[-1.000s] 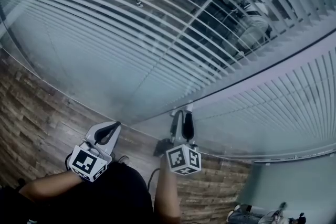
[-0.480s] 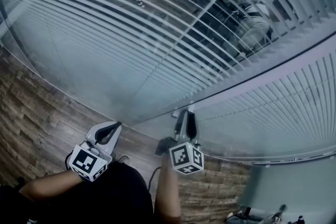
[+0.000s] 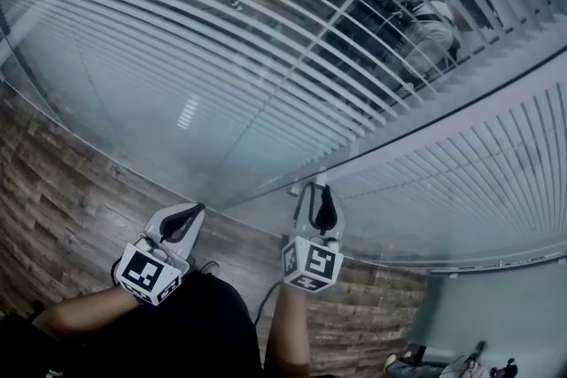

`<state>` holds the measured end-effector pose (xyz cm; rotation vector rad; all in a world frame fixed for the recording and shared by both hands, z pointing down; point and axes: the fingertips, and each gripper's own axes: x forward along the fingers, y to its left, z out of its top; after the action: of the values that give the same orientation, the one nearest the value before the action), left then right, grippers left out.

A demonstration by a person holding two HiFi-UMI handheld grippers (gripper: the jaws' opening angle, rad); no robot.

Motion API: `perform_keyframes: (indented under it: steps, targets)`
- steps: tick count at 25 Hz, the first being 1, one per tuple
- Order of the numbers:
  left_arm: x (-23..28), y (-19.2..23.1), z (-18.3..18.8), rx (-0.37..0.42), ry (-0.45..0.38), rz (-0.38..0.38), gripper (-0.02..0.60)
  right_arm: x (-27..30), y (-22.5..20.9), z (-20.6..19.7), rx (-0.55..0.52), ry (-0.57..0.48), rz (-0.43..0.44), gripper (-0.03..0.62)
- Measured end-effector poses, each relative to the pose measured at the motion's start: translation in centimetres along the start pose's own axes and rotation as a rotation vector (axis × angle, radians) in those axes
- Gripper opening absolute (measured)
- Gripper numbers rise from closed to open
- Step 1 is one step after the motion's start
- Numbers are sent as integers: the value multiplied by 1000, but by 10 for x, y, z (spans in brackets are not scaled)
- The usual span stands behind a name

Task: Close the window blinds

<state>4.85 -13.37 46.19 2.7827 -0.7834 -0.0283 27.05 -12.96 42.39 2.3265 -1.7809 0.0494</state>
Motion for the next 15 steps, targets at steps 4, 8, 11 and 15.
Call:
perform_keyframes:
  steps: [4,8,11,15]
  targets:
    - [-2,-3,0,-1,4,0,2,-2,3,2,-173,20,-14,129]
    - [0,-2,0,-2,5,0,2,1,7,1,-403,49,-30,129]
    - [1,-2,-2,-4,10,-6,2,2,8,-2,-566,73,-36,129]
    - [-1,-6,1,7,13,-22,1,-1,14,4,-719,82,-49,129]
